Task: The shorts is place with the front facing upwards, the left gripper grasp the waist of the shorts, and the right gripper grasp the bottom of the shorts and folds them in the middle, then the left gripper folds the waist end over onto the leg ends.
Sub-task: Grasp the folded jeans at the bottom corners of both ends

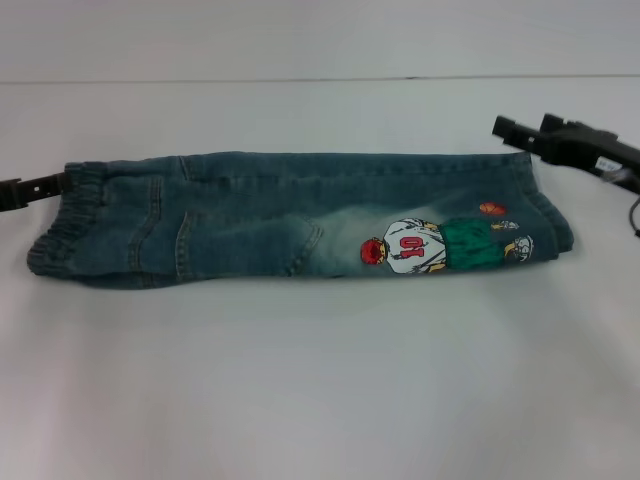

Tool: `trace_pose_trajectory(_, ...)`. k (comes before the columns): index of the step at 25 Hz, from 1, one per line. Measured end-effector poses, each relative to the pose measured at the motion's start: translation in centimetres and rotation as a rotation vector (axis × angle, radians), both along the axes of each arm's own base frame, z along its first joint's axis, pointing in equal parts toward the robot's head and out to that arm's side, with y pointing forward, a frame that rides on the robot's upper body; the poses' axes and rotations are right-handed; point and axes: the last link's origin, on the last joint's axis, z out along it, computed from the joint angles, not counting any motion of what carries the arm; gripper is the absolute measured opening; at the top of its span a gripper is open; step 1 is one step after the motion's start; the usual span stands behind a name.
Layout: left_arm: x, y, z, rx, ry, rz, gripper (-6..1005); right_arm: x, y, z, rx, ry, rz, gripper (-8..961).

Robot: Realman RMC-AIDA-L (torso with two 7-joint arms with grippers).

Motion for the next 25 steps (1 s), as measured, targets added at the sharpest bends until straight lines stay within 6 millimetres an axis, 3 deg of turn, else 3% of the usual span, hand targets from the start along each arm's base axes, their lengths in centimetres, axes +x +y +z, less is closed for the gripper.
trace_pose_trajectory(6,0.6,-1.6,1.1,-0.089,-0.051,-0.054,899,-2.8,-3.3,3.3,-0.093,0.123,0.309,941)
trace_pose_trajectory(10,1.0,-2.1,1.3,-0.113,-0.055,-0.078,921,-4.5,-5.8,4.2,-0.275,0.137,0.493,948)
trace_pose_trajectory(17,1.2,-2.7,0.9,-0.172,-0.068,-0.087,918,-5.0,-7.9,3.1,-0.561,0.055,0.541,949)
trace_pose_trajectory(25,0.7,-3.5,1.1,-0.325,0.042,-0.091,917,-5.0,-7.4,1.8,-0.570,0.027,0.516,949)
